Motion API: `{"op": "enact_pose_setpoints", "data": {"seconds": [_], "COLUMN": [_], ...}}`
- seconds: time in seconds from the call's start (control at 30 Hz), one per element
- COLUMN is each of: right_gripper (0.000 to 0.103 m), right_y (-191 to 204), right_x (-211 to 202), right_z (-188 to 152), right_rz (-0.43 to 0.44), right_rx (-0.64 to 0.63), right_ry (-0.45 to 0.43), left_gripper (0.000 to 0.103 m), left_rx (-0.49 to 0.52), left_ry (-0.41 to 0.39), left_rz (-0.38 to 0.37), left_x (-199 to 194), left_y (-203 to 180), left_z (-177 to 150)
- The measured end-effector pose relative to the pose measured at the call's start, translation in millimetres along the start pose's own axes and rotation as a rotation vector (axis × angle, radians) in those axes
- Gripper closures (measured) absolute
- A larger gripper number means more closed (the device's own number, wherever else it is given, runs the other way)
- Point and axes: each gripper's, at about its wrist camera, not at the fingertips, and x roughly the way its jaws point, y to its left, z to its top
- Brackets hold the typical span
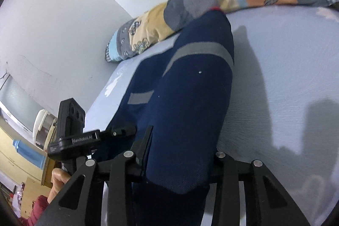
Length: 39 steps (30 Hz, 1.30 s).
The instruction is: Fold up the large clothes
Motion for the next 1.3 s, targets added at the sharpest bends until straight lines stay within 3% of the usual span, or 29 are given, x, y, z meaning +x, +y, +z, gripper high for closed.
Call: {"op": "enact_pose_setpoints", "data": {"seconds": [0.23,0.47,0.5,0.53,0.6,0.7,0.77,0.87,1.0,1.07,1.1,1.2,1.3], "right_gripper": [0.067,0.067,0.066,0.064,0.059,0.042,0.041,0.041,0.047,0.060,0.070,0.081,0.081], "right_y": [-15.8,-56.5,-63.1,-68.5,-78.4,-91.4,-97.8,-98.0,-70.9,-55.4,-44.5,-28.1,-24.3], "right_x": [-85.4,-136.4,-140.2,-141.0,-137.3,-138.8,-143.2,-167.8,-208.5,-218.8,-219.5,-208.9,-191.4], "right_z": [-29.1,-76.0,-84.9,-91.6,-101.2,-108.2,-111.0,-120.0,-133.9,-143.2,-151.1,-167.0,-173.6], "right_rz": [-0.093,-0.176,-0.189,-0.206,-0.234,-0.281,-0.305,-0.281,-0.322,-0.303,-0.311,-0.362,-0.376], "right_rx": [-0.003,0.065,0.087,0.105,0.156,0.215,0.265,0.308,0.197,0.124,0.073,-0.003,-0.025], "right_ry": [-0.012,0.065,0.080,0.092,0.117,0.126,0.135,0.075,-0.039,-0.070,-0.057,-0.024,0.024], "left_gripper": [0.072,0.072,0.070,0.056,0.046,0.036,0.035,0.035,0.035,0.035,0.035,0.035,0.035], "left_rx": [0.141,0.155,0.149,0.136,0.107,0.116,0.139,0.183,0.265,0.343,0.401,0.565,0.671], "left_ry": [0.058,0.136,0.145,0.145,0.088,0.040,0.024,-0.025,-0.118,-0.157,-0.185,-0.292,-0.281], "left_rz": [0.015,0.097,0.100,0.114,0.138,0.149,0.184,0.239,0.278,0.299,0.306,0.338,0.324], "left_x": [4.1,34.4,38.6,44.5,46.6,40.7,31.3,9.0,-25.1,-35.3,-41.9,-52.0,-33.9], "left_y": [-77.7,-107.0,-107.0,-106.2,-102.9,-104.1,-106.5,-110.2,-119.1,-130.9,-139.9,-168.6,-189.9], "left_z": [-61.6,-149.6,-155.9,-165.9,-175.3,-181.7,-188.3,-200.9,-221.0,-234.4,-245.7,-274.5,-284.8]}}
